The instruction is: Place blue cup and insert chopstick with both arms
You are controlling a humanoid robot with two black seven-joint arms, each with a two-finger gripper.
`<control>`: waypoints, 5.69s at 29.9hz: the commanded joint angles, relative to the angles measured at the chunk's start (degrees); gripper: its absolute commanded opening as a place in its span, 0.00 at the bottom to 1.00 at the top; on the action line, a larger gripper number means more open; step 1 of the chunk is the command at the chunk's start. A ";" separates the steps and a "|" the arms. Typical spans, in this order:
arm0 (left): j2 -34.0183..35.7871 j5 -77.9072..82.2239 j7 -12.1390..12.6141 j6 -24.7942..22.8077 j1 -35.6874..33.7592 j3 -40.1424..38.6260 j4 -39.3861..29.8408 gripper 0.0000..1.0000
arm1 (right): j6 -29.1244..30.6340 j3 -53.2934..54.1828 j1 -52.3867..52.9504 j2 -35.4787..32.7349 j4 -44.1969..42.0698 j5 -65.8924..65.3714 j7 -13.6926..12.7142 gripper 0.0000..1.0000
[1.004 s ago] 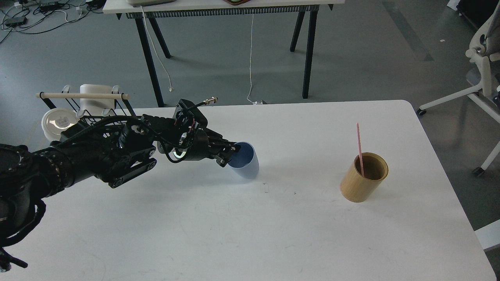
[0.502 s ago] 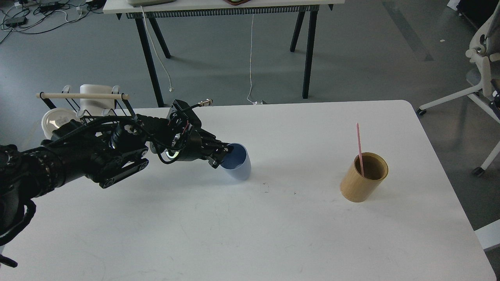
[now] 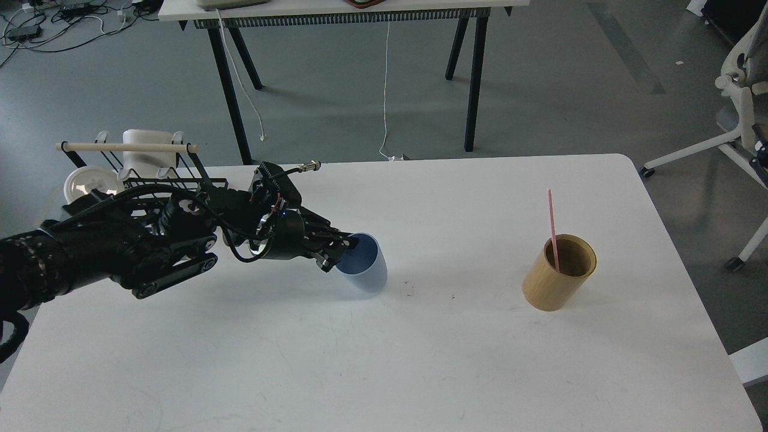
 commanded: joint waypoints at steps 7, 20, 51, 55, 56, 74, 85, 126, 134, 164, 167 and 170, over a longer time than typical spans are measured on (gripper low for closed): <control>-1.21 0.13 -0.01 0.09 0.99 0.32 0.58 0.09 | 0.00 -0.05 0.00 0.00 -0.03 0.00 0.00 0.98; -1.12 -0.57 -0.01 0.26 1.43 -0.20 -0.03 0.33 | 0.00 -0.31 -0.09 0.00 -0.03 0.00 0.00 0.98; 2.13 -38.00 -0.01 -13.95 8.99 -34.37 -2.50 0.87 | 0.00 -0.48 2.11 -6.94 20.43 -32.22 0.00 0.99; 2.22 -44.68 -0.01 -22.66 10.57 -42.20 -2.50 0.89 | -9.08 -0.75 1.50 -6.86 24.92 -47.51 0.00 0.99; 2.39 -46.26 -0.01 -24.50 10.58 -43.61 -2.50 0.89 | -12.15 -0.92 1.23 -6.86 25.89 -51.29 0.00 0.99; 3.01 -49.97 -0.01 -25.71 11.81 -45.21 -2.23 0.93 | -42.50 -18.94 -1.32 -10.02 37.06 -79.63 0.00 0.99; 2.57 -49.88 -0.01 -25.71 12.51 -45.29 -1.53 0.94 | -42.50 -21.75 0.88 -2.56 32.14 -79.63 0.00 0.77; 2.40 -49.88 -0.01 -25.71 14.09 -45.38 -0.47 0.94 | -42.50 -27.29 5.63 -3.07 33.45 -79.10 0.00 0.00; 2.22 -49.88 -0.01 -25.71 14.18 -45.47 -0.47 0.94 | -42.33 -24.66 7.82 -10.63 40.22 -78.13 0.00 0.00; 9.87 -50.58 -0.01 -25.71 18.93 -46.09 2.60 0.96 | -39.60 -29.40 27.51 24.16 21.60 -74.97 0.00 0.00; 9.78 -50.58 -0.01 -25.71 19.01 -46.09 2.60 0.96 | -39.60 -30.27 27.33 27.32 20.36 -74.97 0.00 0.00; 9.78 -50.58 -0.01 -25.71 19.01 -46.09 2.60 0.96 | -39.86 -33.17 27.51 29.44 19.84 -74.97 0.00 0.00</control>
